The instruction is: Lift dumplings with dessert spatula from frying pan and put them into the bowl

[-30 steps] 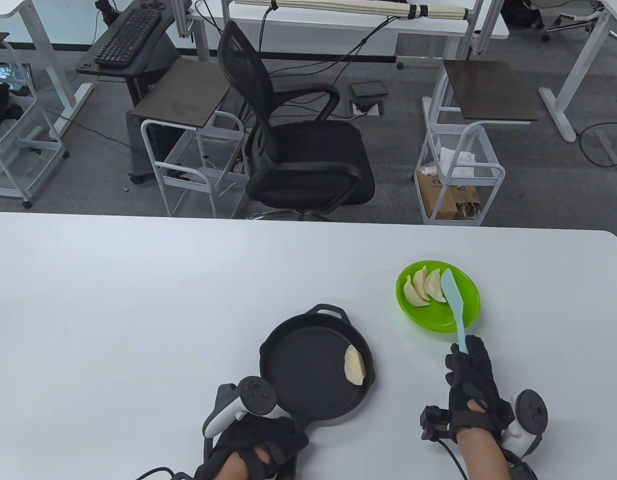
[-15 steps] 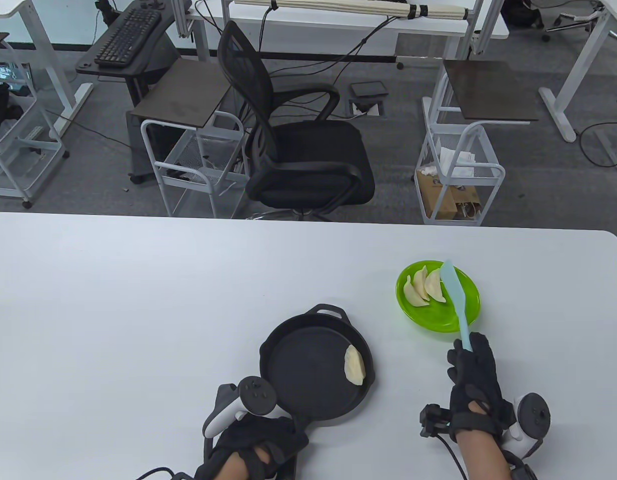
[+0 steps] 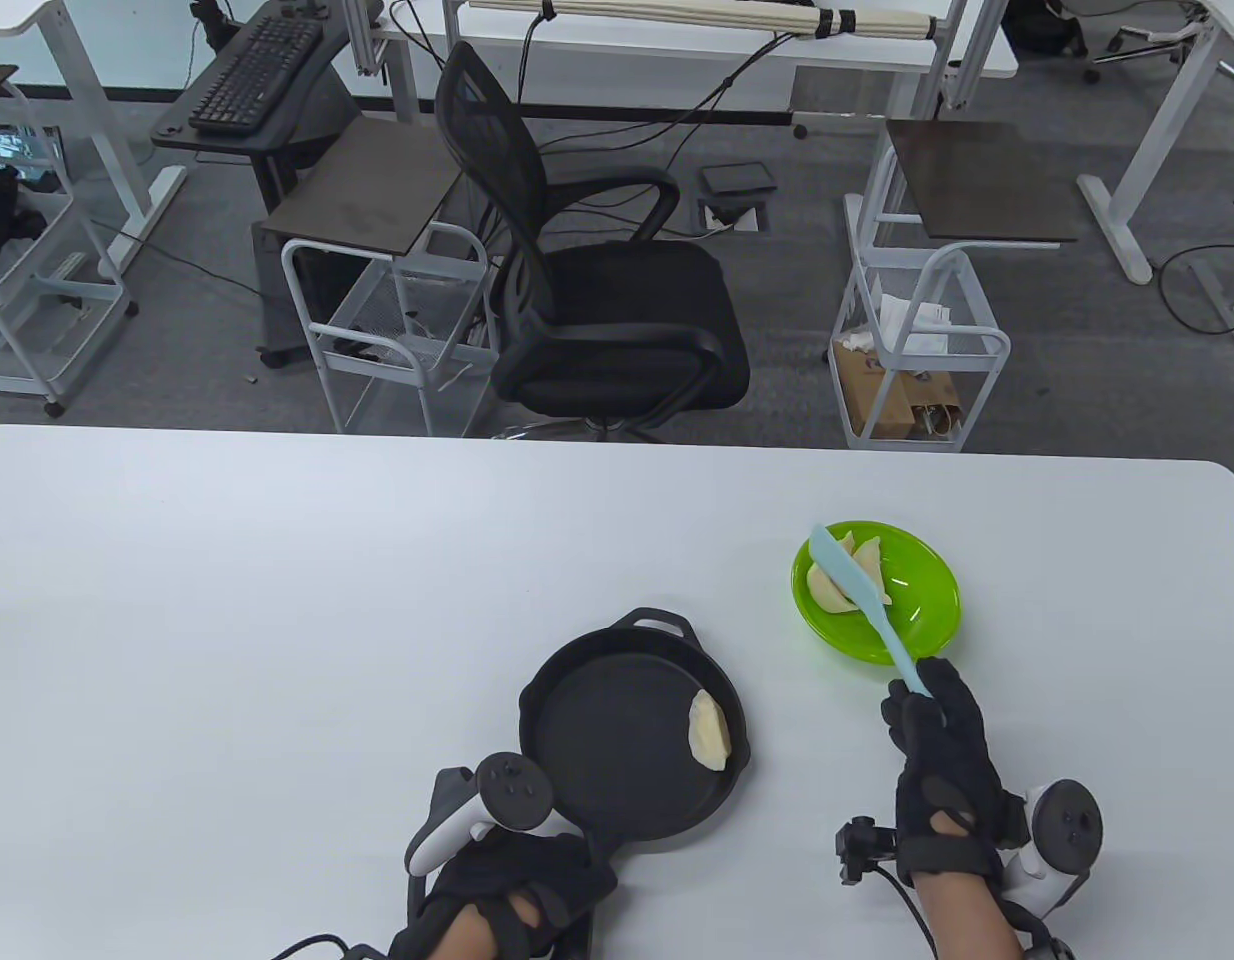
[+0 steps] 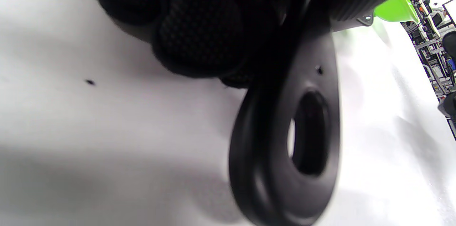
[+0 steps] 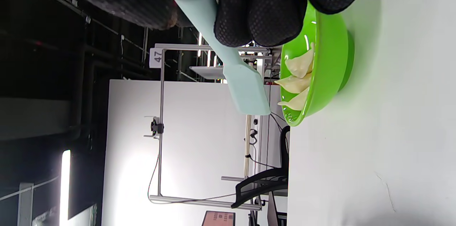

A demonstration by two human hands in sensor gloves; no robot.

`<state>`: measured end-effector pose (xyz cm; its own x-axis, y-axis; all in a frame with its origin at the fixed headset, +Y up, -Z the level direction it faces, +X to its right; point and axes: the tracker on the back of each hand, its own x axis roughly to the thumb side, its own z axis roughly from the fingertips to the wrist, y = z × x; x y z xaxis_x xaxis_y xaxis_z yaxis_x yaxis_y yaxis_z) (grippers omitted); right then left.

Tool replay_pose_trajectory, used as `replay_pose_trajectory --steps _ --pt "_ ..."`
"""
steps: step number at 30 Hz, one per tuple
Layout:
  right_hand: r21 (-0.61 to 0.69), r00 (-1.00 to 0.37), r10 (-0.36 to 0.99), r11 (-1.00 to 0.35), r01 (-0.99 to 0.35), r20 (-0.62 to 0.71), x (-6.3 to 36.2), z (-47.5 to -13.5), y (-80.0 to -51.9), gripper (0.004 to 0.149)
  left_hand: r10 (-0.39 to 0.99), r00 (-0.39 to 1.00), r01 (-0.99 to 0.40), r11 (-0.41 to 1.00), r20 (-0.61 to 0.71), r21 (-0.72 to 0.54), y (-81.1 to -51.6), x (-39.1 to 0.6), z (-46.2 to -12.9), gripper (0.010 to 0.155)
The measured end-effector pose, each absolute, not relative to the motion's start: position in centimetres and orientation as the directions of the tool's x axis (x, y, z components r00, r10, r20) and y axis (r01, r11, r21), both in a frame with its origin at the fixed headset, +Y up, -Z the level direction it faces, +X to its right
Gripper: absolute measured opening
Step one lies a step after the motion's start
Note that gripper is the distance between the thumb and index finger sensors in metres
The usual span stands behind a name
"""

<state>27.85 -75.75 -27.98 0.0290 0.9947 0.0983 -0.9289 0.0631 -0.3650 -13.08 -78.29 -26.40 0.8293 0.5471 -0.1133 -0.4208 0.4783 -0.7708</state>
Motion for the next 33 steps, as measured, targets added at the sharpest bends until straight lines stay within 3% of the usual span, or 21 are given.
replay_pose_trajectory --steps 10,21,33 --pt "-0.358 -0.114 0.984 -0.058 -0.932 0.137 26.9 -26.7 -73.2 0.056 0.547 0.829 -0.421 0.478 -0.113 -0.771 -78.3 -13.1 -26.4 0.064" --pt "-0.364 -0.364 0.908 -0.274 -0.890 0.206 26.5 -25.4 -70.4 0.051 0.547 0.829 -0.421 0.478 -0.113 -0.771 -78.3 -13.1 -26.4 0.064" --pt "-0.368 -0.524 0.816 -0.422 -0.829 0.245 25.8 -25.1 -69.7 0.045 0.547 0.829 -0.421 0.478 -0.113 -0.771 -78.3 -13.1 -26.4 0.064"
